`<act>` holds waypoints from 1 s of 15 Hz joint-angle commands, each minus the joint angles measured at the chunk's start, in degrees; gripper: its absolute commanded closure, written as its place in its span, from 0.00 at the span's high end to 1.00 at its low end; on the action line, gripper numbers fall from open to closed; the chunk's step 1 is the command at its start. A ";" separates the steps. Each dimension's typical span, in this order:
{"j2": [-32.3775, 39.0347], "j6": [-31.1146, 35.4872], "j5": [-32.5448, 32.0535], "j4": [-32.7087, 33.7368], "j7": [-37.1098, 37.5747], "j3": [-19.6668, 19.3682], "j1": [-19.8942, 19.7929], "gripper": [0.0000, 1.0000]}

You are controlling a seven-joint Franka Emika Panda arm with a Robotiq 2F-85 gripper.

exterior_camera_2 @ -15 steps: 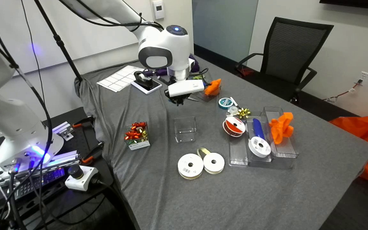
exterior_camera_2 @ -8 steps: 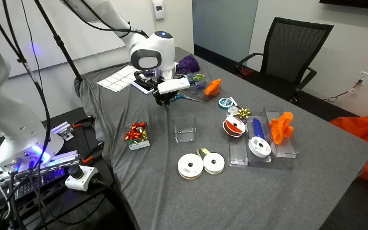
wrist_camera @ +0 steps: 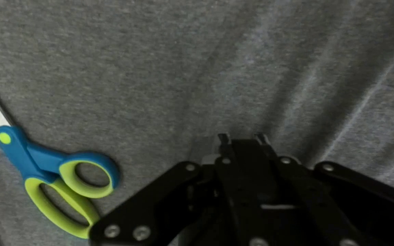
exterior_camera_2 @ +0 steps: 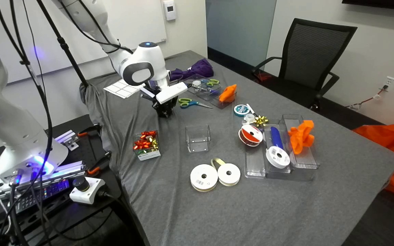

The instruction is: Move the cup to the left

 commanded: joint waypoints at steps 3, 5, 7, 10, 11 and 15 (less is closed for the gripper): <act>-6.12 4.69 -4.36 -8.47 1.59 0.02 0.29 0.05; -6.98 3.89 -3.54 -9.16 1.43 1.06 -0.63 0.05; -7.72 2.30 -1.61 -9.18 0.75 3.02 -2.14 0.05; -7.90 -0.03 4.57 -8.93 -2.07 9.47 -6.93 0.05; -7.81 -0.66 6.49 -8.70 -2.71 11.05 -7.82 0.05; -7.42 -3.93 10.29 -7.29 -2.42 12.60 -7.12 0.05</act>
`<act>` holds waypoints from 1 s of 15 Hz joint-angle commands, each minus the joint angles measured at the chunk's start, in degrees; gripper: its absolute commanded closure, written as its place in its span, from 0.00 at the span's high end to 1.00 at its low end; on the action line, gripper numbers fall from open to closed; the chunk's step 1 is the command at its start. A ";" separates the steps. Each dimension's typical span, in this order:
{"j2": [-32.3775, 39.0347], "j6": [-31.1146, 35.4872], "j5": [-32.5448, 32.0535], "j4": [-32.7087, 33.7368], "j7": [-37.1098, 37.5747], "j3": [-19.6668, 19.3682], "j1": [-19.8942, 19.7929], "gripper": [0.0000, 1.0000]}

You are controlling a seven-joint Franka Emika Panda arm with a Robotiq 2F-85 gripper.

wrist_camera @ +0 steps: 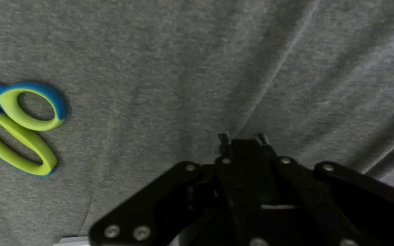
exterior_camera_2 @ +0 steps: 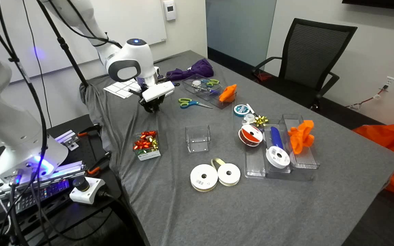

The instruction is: Move the cup to the left

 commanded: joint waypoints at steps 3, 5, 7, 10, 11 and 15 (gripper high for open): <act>-1.98 -6.19 1.23 1.13 0.85 -0.87 2.18 0.05; -1.63 -7.16 0.42 1.66 2.29 -2.24 3.87 0.05; -1.21 -7.07 -1.07 1.89 4.44 -4.13 6.04 0.05; -0.68 -6.06 -3.63 1.76 7.65 -6.55 8.75 0.05; -0.59 -5.97 -4.54 1.74 8.61 -7.16 9.45 0.05; -0.79 -6.01 -6.85 1.58 10.52 -8.09 10.24 0.51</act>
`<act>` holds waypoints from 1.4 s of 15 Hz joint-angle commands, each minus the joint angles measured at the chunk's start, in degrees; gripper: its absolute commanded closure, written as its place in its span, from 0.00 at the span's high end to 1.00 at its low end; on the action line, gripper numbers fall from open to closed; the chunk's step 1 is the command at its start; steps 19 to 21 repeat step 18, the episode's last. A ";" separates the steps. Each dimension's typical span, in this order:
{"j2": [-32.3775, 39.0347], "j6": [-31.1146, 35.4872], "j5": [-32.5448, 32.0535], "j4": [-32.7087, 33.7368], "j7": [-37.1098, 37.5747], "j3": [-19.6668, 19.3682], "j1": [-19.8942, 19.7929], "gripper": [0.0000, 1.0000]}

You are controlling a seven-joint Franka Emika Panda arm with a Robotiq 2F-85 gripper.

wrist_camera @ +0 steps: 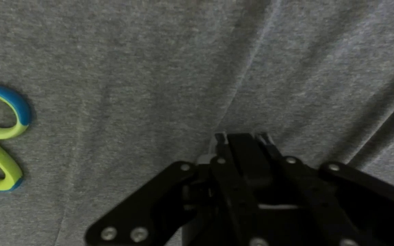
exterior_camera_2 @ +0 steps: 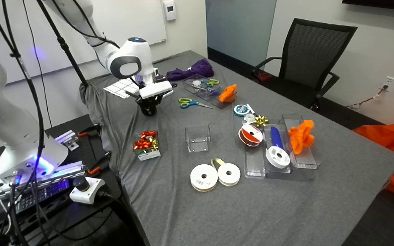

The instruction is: Move the cup to the left

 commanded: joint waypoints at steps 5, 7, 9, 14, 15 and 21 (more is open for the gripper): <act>-1.84 -0.77 -0.87 -0.63 -1.19 -0.34 -0.68 0.87; -2.89 -0.79 -0.62 -1.38 -2.74 -0.09 -1.58 1.00; -4.47 -1.07 -1.09 -2.42 -4.81 -0.41 -2.31 1.00; -10.37 -2.72 -0.26 -5.77 -12.52 -1.50 -4.05 1.00; -11.43 -3.21 0.01 -6.25 -13.78 -2.00 -3.99 1.00; -14.15 -5.39 0.76 -7.05 -17.09 -4.07 -3.24 1.00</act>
